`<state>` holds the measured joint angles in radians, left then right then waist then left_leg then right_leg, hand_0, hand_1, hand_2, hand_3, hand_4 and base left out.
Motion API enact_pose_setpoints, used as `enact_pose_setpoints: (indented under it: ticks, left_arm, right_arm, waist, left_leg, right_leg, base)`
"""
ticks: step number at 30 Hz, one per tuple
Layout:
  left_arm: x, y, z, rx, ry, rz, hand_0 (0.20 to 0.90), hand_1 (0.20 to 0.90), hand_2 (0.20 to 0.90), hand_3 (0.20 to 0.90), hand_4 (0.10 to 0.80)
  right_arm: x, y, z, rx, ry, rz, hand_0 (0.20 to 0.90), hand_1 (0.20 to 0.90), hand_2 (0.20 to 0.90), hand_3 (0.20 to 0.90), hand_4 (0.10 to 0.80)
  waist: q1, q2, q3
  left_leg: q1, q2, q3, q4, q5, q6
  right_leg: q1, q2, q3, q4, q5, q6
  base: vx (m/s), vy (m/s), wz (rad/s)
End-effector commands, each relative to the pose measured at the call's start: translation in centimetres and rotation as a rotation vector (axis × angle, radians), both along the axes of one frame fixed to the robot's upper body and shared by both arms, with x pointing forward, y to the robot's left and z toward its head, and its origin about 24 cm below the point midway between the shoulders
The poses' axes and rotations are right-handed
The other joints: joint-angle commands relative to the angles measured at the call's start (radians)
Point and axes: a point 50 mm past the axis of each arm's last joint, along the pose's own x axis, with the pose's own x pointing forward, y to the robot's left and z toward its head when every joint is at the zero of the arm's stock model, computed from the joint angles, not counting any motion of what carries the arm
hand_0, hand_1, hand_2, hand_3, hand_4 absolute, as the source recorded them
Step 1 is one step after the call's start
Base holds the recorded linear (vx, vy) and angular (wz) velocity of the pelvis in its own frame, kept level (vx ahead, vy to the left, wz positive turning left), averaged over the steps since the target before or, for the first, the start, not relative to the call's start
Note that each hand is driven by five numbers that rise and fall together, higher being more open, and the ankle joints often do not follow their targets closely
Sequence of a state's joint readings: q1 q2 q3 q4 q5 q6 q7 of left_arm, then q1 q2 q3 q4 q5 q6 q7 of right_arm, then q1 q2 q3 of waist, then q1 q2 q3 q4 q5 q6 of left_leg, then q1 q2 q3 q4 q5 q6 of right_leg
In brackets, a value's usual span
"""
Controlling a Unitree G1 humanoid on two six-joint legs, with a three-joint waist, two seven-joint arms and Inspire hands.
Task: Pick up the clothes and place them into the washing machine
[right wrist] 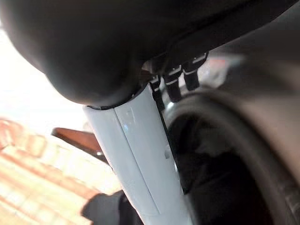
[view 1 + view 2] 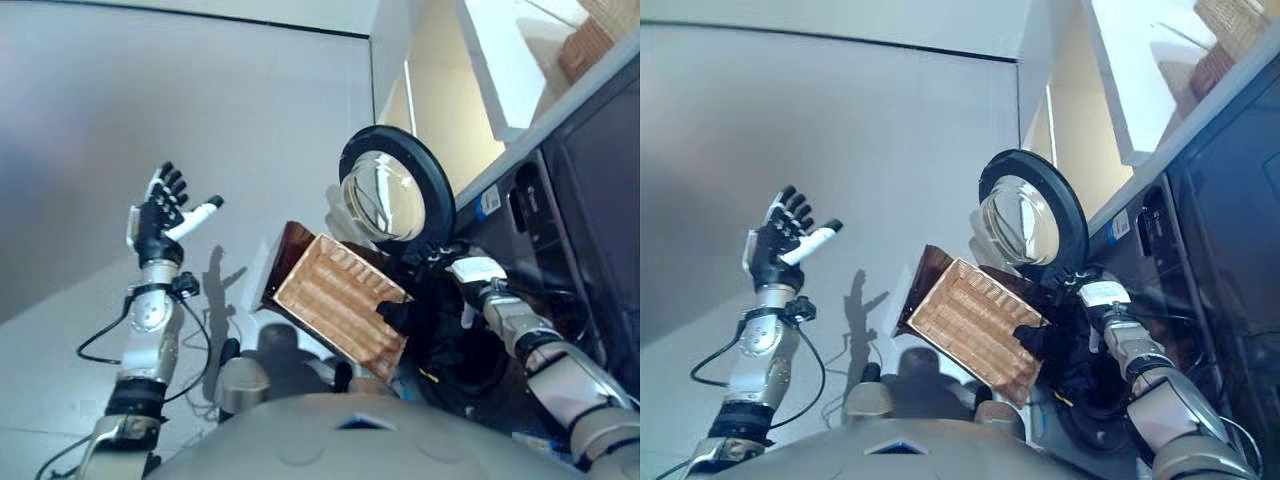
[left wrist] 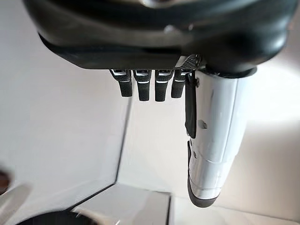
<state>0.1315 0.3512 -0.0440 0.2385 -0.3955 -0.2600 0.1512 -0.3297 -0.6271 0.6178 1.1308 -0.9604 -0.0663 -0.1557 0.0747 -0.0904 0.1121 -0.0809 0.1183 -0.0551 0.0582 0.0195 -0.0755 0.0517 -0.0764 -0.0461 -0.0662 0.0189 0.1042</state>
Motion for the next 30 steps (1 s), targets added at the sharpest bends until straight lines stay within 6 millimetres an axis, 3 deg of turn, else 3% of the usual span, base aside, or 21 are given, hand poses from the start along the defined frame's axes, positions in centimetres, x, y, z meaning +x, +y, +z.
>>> enact_pose_setpoints:
  ticks: [1,4,8,11,15,25,30]
  left_arm:
    - [3.2,0.9,7.5,0.135,-0.345,-0.042,0.9,0.9,0.9,0.9,0.8]
    - [3.0,1.2,7.9,0.15,-0.356,-0.041,0.9,0.9,0.9,0.9,0.8]
    - [3.2,1.3,9.1,0.161,-0.409,-0.032,0.9,0.9,0.9,0.9,0.8]
    - [4.3,1.1,11.4,0.162,-0.522,0.0,0.9,0.9,0.9,0.9,0.8]
    - [4.9,1.1,13.0,0.158,-0.603,0.049,0.9,0.9,0.9,0.9,0.8]
    - [5.7,1.1,17.2,0.169,-0.787,0.144,0.9,0.9,0.9,0.9,0.8]
    - [5.6,1.1,18.4,0.166,-0.837,0.171,0.9,0.9,0.9,0.9,0.8]
  right_arm:
    - [3.4,-2.2,4.2,-0.119,-0.153,0.03,0.9,0.9,0.9,0.9,0.8]
    - [3.3,-2.1,4.2,-0.124,-0.162,0.048,0.9,0.9,0.9,0.9,0.8]
    - [4.1,-1.6,4.8,-0.136,-0.204,0.079,0.9,0.9,0.9,0.9,0.8]
    - [6.1,-0.6,6.1,-0.116,-0.293,0.076,0.9,0.9,0.9,0.9,0.8]
    - [7.2,-0.3,7.0,-0.1,-0.357,0.055,0.9,0.9,0.9,0.9,0.8]
    - [10.1,-0.2,10.4,-0.078,-0.519,-0.03,0.9,0.9,0.9,0.9,0.8]
    - [10.9,-1.8,12.8,-0.094,-0.587,-0.111,0.9,0.9,0.9,0.9,0.8]
  waist:
    - [0.012,-0.031,-0.025]
    - [0.006,-0.031,-0.039]
    - [0.013,-0.025,0.007]
    - [0.026,-0.021,0.088]
    - [0.03,-0.02,0.113]
    - [0.038,0.0,0.176]
    - [0.044,0.021,0.197]
  left_leg:
    - [-0.067,-0.023,-0.034,0.045,-0.03,0.011]
    - [-0.075,-0.012,-0.041,-0.015,0.002,0.006]
    - [-0.143,-0.012,-0.055,-0.008,0.011,0.005]
    - [-0.287,-0.029,-0.068,0.066,0.018,-0.001]
    - [-0.384,-0.045,-0.075,0.126,0.013,-0.003]
    - [-0.634,-0.073,-0.092,0.338,-0.054,-0.017]
    - [-0.771,-0.078,-0.101,0.499,-0.117,-0.012]
  right_leg:
    - [-0.102,-0.011,0.035,0.116,-0.065,0.005]
    - [-0.133,-0.01,0.009,0.125,-0.071,0.003]
    - [-0.208,-0.018,0.0,0.15,-0.068,0.003]
    - [-0.35,-0.022,0.001,0.219,-0.055,-0.003]
    - [-0.446,-0.026,-0.001,0.269,-0.051,-0.004]
    - [-0.707,-0.03,-0.006,0.466,-0.09,-0.012]
    - [-0.846,-0.035,-0.011,0.62,-0.134,-0.014]
  base:
    - [-0.056,-0.052,-0.57]
    - [0.013,-0.009,0.11]
    - [-0.157,0.021,0.12]
    - [-0.281,0.009,0.06]
    - [-0.111,0.017,0.06]
    - [-0.085,0.013,0.08]
    - [-0.065,0.02,-0.02]
